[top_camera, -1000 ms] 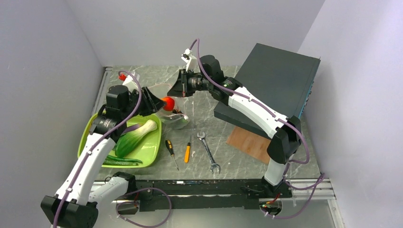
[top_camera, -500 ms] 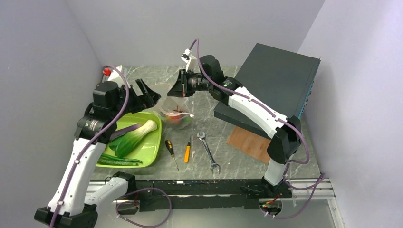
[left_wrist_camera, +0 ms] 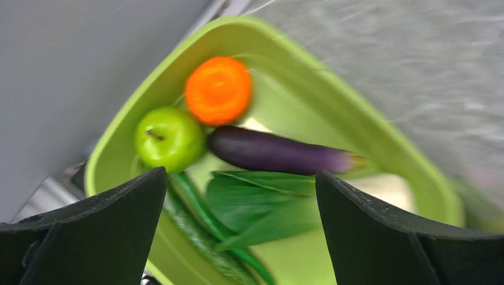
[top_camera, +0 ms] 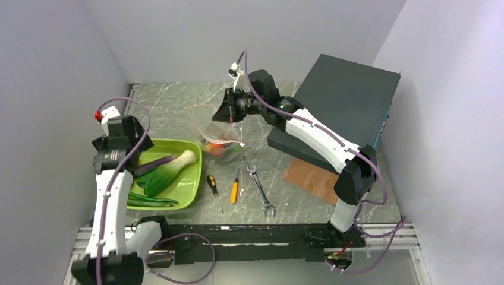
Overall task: Place the food in the zip-top bag and seal the zipper
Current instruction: Pick up the fake fruit from the bin.
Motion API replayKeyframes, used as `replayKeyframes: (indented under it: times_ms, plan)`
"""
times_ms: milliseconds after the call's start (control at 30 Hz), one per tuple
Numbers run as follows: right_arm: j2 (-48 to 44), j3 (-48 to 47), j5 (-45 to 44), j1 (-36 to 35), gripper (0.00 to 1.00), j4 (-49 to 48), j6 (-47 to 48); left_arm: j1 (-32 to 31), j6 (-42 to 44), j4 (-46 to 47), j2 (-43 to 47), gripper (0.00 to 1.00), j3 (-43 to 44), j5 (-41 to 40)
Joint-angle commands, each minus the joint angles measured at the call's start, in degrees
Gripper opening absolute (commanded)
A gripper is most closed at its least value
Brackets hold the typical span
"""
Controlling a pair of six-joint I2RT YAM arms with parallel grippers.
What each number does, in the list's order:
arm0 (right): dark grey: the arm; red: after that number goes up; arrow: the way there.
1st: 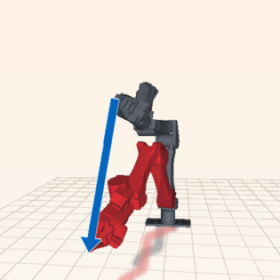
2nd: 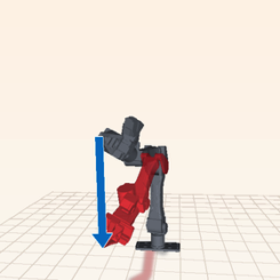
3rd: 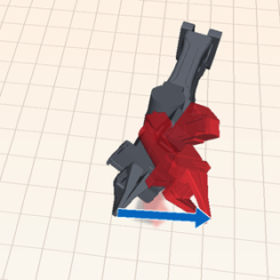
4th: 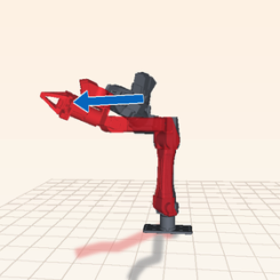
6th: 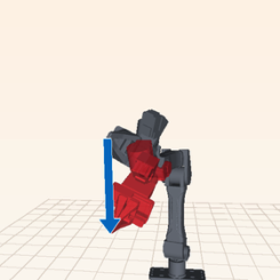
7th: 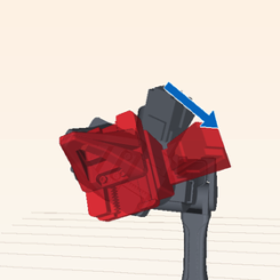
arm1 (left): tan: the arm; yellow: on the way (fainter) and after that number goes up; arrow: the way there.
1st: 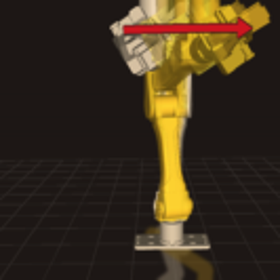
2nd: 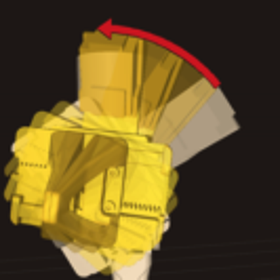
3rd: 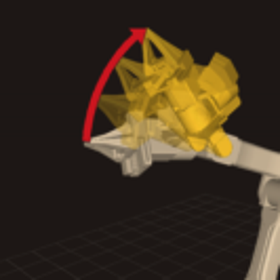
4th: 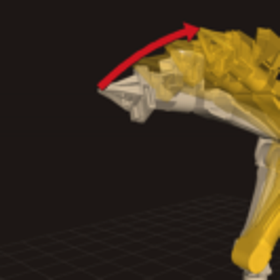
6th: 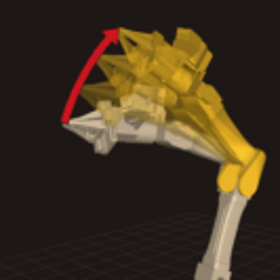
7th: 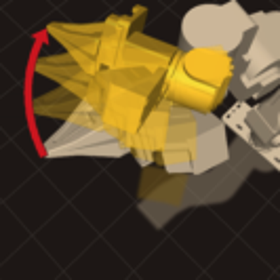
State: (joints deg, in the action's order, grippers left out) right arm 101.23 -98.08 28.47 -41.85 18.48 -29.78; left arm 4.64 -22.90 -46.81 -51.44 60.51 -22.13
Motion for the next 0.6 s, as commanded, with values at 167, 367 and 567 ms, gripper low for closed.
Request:
replayKeyframes:
  times_ms: [167, 367, 567]
  plan:
    - [-1.89, -4.04, -1.29, -0.01, 0.0, 2.16, 1.29, 9.06, 3.2, 9.2, -14.08, 1.0, -5.61, -7.56]
    - [-1.78, -4.56, -2.07, 0.07, 0.0, 2.88, 1.5, 13.42, 3.29, 9.09, -24.62, 0.97, -3.03, -3.7]
    - [-0.45, -4.24, -2.24, 0.01, 0.0, 2.73, 1.5, 15.64, 4.19, 11.18, -29.29, 1.0, -1.4, 1.33]
